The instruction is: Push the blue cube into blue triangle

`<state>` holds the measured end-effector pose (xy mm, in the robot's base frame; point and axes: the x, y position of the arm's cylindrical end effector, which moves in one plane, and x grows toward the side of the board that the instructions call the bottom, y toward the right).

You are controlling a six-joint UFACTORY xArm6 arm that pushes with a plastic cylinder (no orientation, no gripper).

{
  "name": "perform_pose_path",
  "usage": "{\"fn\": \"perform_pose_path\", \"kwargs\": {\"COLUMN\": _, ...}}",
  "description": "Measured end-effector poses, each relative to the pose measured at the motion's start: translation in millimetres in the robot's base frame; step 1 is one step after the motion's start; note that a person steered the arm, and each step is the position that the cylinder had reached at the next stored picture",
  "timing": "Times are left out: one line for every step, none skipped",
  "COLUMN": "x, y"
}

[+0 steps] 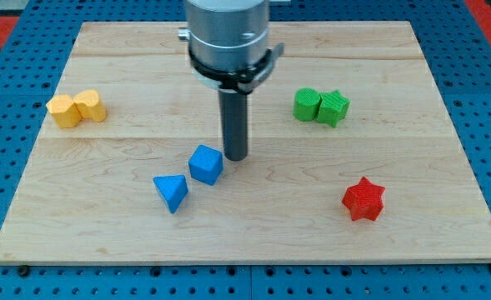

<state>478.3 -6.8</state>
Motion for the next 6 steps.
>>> {"fn": "perform_pose_path", "kwargs": {"x": 11.9, "y": -9.6}}
{"fn": "perform_pose_path", "kwargs": {"x": 20.7, "y": -36.2}}
{"fn": "perform_pose_path", "kwargs": {"x": 17.8, "y": -41.8}}
{"fn": "perform_pose_path", "kwargs": {"x": -2.1, "y": -41.5}}
{"fn": "perform_pose_path", "kwargs": {"x": -10.6, "y": -60.5}}
{"fn": "perform_pose_path", "kwargs": {"x": -6.3, "y": -84.4}}
